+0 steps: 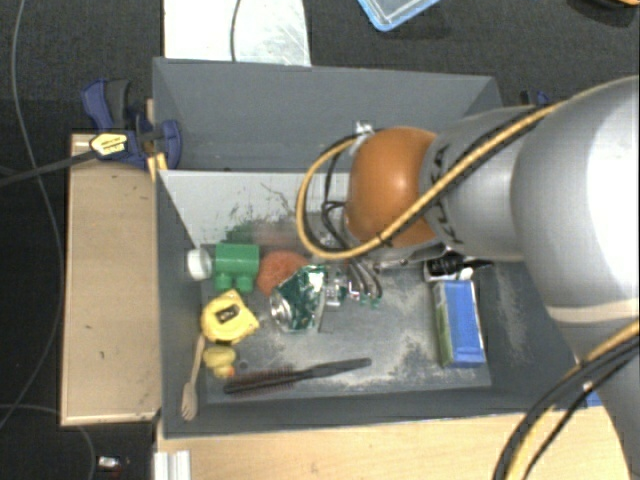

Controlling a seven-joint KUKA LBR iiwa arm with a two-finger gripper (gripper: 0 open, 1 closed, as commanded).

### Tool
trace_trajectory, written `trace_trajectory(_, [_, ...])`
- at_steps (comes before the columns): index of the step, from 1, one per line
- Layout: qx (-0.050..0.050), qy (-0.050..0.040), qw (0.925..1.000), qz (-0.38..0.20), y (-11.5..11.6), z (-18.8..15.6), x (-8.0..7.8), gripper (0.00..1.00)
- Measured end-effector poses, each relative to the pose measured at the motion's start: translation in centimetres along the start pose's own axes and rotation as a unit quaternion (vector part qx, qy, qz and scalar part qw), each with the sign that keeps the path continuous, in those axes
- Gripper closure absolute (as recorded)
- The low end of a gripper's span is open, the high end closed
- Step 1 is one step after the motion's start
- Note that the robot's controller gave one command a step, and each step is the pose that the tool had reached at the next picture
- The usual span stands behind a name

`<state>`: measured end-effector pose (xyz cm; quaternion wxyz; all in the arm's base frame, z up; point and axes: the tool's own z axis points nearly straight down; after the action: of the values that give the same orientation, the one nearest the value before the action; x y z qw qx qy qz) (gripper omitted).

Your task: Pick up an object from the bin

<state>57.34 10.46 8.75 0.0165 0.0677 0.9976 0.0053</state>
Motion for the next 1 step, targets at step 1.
trace_trajectory(1, [0.0, 0.0012, 0.9971, 0.076, -1.94, -1.11, 1.07, 1.0])
